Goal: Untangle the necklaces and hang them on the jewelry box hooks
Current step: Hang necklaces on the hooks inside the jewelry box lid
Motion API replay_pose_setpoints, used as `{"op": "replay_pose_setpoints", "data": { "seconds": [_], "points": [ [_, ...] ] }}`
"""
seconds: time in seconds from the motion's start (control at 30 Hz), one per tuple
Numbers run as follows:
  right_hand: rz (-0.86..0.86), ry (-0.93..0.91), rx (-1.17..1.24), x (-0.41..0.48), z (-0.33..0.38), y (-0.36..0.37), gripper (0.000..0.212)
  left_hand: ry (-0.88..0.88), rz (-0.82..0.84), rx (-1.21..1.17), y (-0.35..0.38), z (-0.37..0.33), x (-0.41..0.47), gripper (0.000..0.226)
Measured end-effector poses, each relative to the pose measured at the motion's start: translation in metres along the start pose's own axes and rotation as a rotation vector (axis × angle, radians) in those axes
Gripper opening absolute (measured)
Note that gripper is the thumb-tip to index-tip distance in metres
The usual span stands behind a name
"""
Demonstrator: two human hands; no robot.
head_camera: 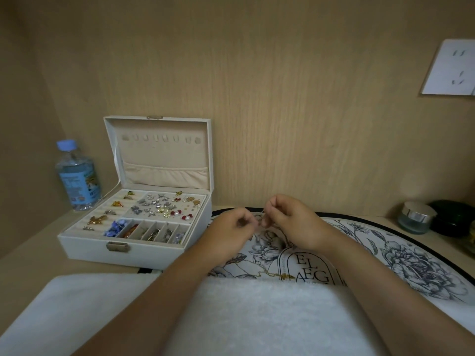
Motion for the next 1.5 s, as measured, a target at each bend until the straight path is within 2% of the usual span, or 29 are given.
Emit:
{"op": "replay_pose_setpoints", "data": {
  "seconds": [0.1,0.2,0.27,0.4,0.53,0.7,0.83,0.9,0.97,1.07,1.27,1.5],
  "points": [
    [-0.011,0.023,0.127,-0.001,0.006,-0.006,0.017,-0.117,-0.06,-0.264,-0.011,-0.012,0.002,0.02],
    [-0.011,0.026,0.212,-0.002,0.013,-0.012,0.017,-0.146,-0.088,-0.622,-0.021,-0.029,0.002,0.024],
    [-0.003,0.035,0.268,-0.003,0.018,-0.015,0.016,-0.147,-0.098,-0.767,-0.028,-0.037,0.001,0.023],
    [0.043,-0.018,0.29,-0.013,0.043,-0.021,0.014,-0.065,-0.092,-0.647,-0.05,-0.05,-0.002,0.017],
    [0.047,0.018,0.338,-0.013,0.069,-0.022,0.013,-0.012,-0.064,-0.489,-0.075,-0.069,0.005,0.014],
    [0.199,-0.035,0.471,-0.003,0.116,-0.025,0.023,0.058,-0.054,-0.336,-0.114,-0.104,0.011,0.014],
    [0.414,-0.081,0.692,0.008,0.169,-0.018,0.024,0.13,-0.063,-0.248,-0.152,-0.13,0.012,0.017],
    [0.439,-0.087,0.721,0.014,0.195,-0.012,0.023,0.151,-0.084,-0.23,-0.174,-0.139,0.014,0.017],
    [0.392,-0.08,0.689,0.022,0.217,-0.007,0.02,0.177,-0.114,-0.172,-0.2,-0.144,0.015,0.015],
    [0.245,-0.072,0.509,0.038,0.242,0.002,0.017,0.186,-0.123,-0.025,-0.238,-0.142,0.015,0.012],
    [-0.002,-0.128,0.245,0.072,0.269,0.039,0.019,0.097,-0.109,0.158,-0.3,-0.091,0.008,0.009],
    [-0.318,-0.143,0.003,0.116,0.262,0.092,0.016,-0.001,-0.417,0.173,-0.32,-0.008,0.006,0.016]
  ]
}}
Point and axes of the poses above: each hand's wrist, its own x-axis towards the middle knuckle, its own y-axis out of the palm, z = x × y, the point moved 3 cm from there along x, towards the middle knuckle, and after that the axes turned 8 degrees about y, right-handed, at the moved point
